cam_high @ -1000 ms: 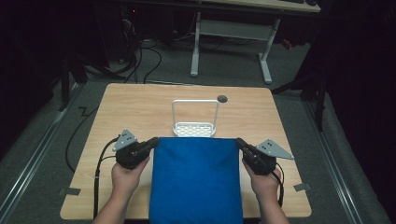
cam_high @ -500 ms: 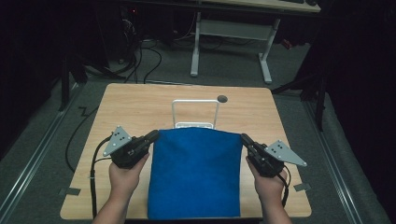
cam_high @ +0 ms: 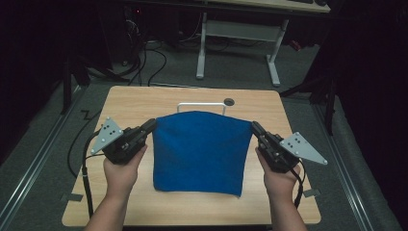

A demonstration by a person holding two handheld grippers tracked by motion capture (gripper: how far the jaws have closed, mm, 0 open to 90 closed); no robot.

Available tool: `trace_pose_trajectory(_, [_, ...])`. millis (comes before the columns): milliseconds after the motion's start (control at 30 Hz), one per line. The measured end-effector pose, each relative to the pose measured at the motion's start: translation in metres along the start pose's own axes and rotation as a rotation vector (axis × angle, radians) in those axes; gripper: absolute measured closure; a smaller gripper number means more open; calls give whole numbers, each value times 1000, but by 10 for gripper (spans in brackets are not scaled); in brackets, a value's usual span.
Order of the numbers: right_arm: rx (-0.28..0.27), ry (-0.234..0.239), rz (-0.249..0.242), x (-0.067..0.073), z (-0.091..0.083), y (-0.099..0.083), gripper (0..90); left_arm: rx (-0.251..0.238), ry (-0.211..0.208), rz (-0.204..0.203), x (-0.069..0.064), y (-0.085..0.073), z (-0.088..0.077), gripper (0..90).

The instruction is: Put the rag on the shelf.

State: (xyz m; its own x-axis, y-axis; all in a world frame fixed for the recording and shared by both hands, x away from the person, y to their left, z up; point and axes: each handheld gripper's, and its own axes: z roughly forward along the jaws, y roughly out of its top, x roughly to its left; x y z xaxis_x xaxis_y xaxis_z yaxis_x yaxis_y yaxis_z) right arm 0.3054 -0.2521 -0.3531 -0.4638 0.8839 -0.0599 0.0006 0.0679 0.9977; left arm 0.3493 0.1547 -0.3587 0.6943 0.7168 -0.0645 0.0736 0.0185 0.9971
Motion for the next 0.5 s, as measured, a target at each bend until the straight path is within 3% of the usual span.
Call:
trace_pose_trajectory(233, [-26,0,-9,-3,9,21,890,-38,6,31,3,25,10,882])
trace_pose_trajectory(500, [-25,-15,6,-11,20,28,891,-43,20,28,10,34,24,882])
